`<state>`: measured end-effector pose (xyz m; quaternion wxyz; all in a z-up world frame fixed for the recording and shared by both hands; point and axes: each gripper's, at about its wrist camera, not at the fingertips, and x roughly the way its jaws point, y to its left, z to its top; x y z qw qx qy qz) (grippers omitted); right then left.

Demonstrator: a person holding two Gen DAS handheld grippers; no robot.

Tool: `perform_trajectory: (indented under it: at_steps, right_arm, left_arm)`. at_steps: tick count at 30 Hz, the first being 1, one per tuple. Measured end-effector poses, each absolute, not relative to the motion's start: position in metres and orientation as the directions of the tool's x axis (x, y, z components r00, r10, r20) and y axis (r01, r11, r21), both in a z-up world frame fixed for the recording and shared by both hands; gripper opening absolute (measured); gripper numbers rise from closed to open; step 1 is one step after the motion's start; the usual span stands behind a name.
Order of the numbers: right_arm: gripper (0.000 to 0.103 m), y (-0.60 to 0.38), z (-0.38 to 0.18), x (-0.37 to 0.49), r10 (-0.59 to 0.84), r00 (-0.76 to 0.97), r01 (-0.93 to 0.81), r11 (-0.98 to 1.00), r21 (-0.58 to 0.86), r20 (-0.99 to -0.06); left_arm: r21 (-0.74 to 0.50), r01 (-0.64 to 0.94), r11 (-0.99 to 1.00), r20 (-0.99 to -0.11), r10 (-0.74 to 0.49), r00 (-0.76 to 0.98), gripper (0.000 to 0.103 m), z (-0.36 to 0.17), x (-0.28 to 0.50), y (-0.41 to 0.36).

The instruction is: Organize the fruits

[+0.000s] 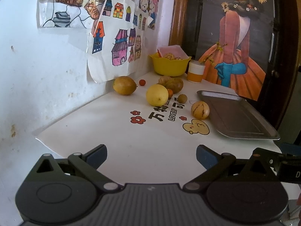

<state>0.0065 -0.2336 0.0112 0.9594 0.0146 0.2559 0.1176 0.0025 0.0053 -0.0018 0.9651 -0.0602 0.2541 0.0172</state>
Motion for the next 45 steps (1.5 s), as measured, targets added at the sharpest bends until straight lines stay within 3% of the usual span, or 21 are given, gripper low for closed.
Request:
perform_trajectory:
  at_steps: [16,27,35,45]
  right_arm:
    - [0.102,-0.233,0.016,0.015,0.257,0.837,-0.248,0.965,0.085,-0.482]
    - [0.102,-0.233,0.034,0.04,0.37,0.808,-0.384,0.921,0.067,-0.459]
    - [0.102,-0.234,0.048,0.101,0.481,0.682,-0.529,0.844,0.082,-0.551]
    - [0.102,-0.198,0.039,0.172,0.518,0.619,-0.648,0.762,-0.011,-0.591]
  left_arm:
    - [-0.089,-0.078,0.993,-0.5,0.024,0.866,0.103,0.003,0.012,0.01]
    - [-0.054,-0.103,0.993,-0.554,0.056,0.83,0.103,0.012,0.037,0.012]
    - [0.011,-0.086,0.996,-0.585,0.077,0.807,0.103,0.033,0.09,0.017]
    - [0.02,-0.028,0.999,-0.585,0.035,0.811,0.103,0.04,0.165,0.009]
